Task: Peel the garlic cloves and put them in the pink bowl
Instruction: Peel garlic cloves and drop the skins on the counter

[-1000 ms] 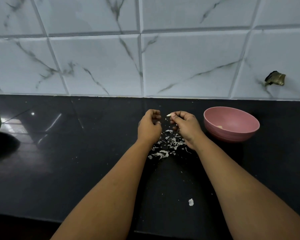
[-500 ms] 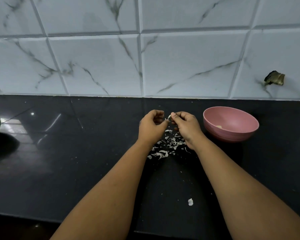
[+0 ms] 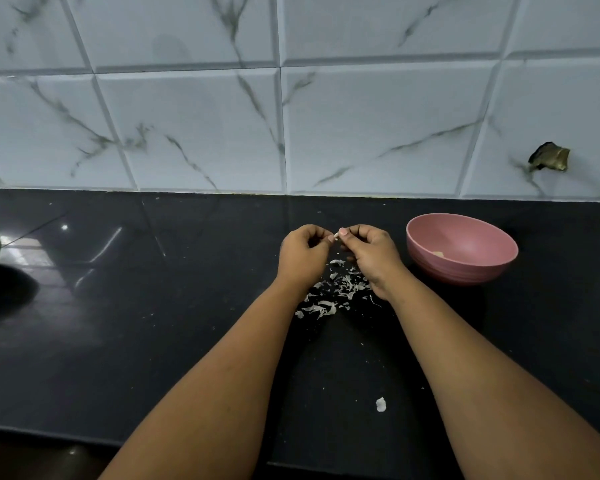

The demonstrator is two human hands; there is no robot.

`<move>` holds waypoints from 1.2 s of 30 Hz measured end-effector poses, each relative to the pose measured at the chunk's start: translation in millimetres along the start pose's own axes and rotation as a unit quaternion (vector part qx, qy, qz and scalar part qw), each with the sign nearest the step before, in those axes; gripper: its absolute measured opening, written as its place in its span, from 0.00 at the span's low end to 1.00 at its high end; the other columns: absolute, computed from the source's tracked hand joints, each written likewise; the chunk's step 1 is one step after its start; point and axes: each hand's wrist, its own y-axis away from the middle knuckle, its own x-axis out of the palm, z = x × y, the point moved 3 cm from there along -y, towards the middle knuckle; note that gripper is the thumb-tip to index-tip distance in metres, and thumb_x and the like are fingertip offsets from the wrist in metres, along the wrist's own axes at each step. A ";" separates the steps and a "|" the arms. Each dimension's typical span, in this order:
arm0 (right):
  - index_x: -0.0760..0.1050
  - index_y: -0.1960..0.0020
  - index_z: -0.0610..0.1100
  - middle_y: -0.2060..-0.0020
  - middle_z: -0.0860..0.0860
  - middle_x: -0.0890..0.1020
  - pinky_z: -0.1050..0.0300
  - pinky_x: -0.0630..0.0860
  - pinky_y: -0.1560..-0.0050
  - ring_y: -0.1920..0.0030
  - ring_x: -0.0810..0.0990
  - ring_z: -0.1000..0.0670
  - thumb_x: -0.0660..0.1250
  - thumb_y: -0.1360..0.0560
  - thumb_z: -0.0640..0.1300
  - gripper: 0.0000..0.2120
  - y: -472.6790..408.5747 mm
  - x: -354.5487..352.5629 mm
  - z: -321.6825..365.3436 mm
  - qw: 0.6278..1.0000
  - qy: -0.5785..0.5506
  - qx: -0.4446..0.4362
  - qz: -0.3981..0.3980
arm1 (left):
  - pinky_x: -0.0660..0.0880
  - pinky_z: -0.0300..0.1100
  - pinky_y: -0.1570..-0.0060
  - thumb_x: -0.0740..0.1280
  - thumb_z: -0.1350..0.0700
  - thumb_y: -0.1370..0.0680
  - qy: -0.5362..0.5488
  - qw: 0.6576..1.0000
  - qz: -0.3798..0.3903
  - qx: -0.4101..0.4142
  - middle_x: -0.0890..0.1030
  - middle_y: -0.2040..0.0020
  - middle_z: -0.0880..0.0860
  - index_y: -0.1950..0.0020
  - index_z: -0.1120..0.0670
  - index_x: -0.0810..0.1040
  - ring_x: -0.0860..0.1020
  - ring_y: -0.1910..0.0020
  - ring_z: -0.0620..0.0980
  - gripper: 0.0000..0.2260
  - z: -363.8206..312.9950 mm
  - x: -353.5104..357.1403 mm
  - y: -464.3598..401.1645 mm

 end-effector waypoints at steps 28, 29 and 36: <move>0.77 0.53 0.40 0.64 0.47 0.81 0.63 0.77 0.68 0.65 0.81 0.53 0.62 0.21 0.35 0.06 15.8 6.3 17.0 0.964 -0.229 0.069 0.119 | 0.70 0.35 0.66 0.61 0.64 0.20 0.369 0.906 0.089 -0.188 0.75 0.69 0.50 0.57 0.60 0.79 0.72 0.68 0.43 0.10 -9.3 4.5 6.0; 0.77 0.53 0.40 0.64 0.46 0.81 0.62 0.77 0.67 0.64 0.81 0.52 0.63 0.21 0.35 0.06 15.7 6.4 16.8 0.964 -0.228 0.067 0.121 | 0.70 0.34 0.66 0.61 0.64 0.20 0.376 0.902 0.090 -0.193 0.74 0.69 0.51 0.58 0.60 0.79 0.72 0.68 0.43 0.10 -10.4 4.6 7.1; 0.77 0.55 0.43 0.63 0.48 0.81 0.60 0.79 0.62 0.61 0.80 0.51 0.62 0.21 0.36 0.07 15.2 7.5 18.4 0.950 -0.267 0.069 0.144 | 0.69 0.34 0.65 0.59 0.64 0.19 0.389 0.897 0.121 -0.173 0.75 0.66 0.50 0.57 0.58 0.79 0.71 0.66 0.43 0.11 -14.7 2.9 7.9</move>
